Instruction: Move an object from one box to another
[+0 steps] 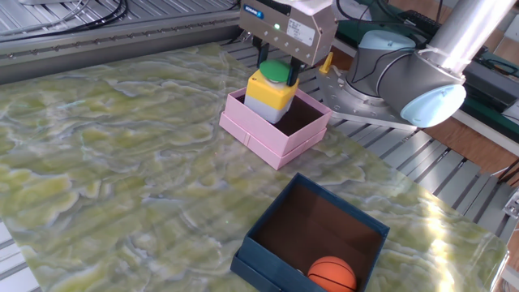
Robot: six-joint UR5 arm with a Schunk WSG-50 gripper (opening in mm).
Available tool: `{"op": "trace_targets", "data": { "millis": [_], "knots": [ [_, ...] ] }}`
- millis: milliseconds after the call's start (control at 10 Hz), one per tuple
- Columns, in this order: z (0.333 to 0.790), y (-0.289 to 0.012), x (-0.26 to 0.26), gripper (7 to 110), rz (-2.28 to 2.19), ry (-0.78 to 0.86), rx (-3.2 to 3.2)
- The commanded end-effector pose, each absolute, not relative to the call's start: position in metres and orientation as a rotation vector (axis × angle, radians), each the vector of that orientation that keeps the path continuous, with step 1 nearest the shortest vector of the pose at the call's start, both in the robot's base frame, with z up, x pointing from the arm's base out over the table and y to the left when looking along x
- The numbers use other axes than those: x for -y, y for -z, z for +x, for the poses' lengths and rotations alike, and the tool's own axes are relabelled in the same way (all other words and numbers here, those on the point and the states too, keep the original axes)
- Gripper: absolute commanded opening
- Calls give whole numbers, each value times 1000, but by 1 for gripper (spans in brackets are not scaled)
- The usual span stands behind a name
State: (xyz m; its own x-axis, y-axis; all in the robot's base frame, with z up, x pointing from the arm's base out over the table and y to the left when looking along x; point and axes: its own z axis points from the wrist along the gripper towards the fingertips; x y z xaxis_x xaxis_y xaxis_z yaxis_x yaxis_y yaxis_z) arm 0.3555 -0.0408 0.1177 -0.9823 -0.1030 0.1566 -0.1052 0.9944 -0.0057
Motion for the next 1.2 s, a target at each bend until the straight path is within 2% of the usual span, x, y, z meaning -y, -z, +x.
{"op": "trace_targets", "data": {
  "millis": [0,500,600,1100],
  "knots": [
    [363,-109,42,7,205,-15,2999],
    [362,-105,38,7,201,21,3011],
    [362,-104,40,22,210,7,3010],
    [365,-99,47,22,271,-23,3017]
  ]
}}
